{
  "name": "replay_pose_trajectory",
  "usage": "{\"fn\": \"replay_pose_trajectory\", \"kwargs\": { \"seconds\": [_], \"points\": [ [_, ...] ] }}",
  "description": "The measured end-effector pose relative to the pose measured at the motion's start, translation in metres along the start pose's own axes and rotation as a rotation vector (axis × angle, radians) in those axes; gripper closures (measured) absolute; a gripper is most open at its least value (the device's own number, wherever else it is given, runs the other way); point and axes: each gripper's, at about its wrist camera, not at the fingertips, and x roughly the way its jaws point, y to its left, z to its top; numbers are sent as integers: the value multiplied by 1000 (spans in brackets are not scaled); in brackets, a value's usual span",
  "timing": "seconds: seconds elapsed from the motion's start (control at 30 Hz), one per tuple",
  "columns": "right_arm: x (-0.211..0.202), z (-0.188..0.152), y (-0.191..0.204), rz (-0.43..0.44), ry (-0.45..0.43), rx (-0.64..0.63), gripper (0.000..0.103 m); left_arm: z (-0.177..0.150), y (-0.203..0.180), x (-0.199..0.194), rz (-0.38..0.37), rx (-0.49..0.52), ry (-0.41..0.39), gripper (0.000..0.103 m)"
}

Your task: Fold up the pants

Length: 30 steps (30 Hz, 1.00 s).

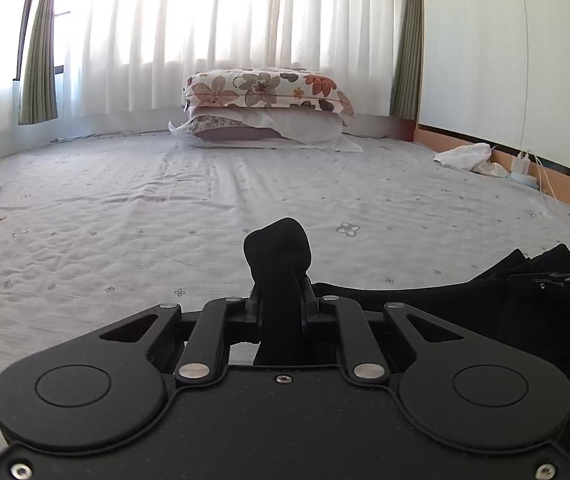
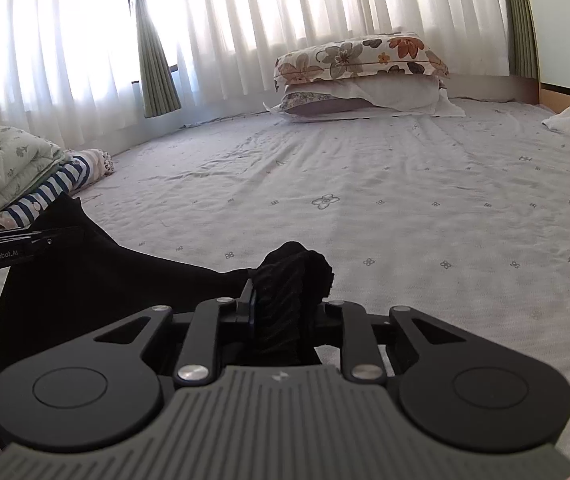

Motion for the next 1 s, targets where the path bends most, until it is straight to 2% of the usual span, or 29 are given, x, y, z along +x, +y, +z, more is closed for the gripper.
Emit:
{"fn": "replay_pose_trajectory", "kwargs": {
  "seconds": [0.07,0.27,0.4,0.63,1.0],
  "points": [
    [6,3,2,-13,5,9,78,3,0,7,18,6,7,88],
    [26,29,4,-26,-17,23,78,35,9,27,53,-7,-38,88],
    [52,47,-3,-20,-11,56,78,46,18,65,97,-9,5,88],
    [105,45,-1,-35,65,44,78,20,37,124,166,-44,148,88],
    [133,31,-5,-56,130,29,76,3,40,146,206,-40,210,83]
  ]
}}
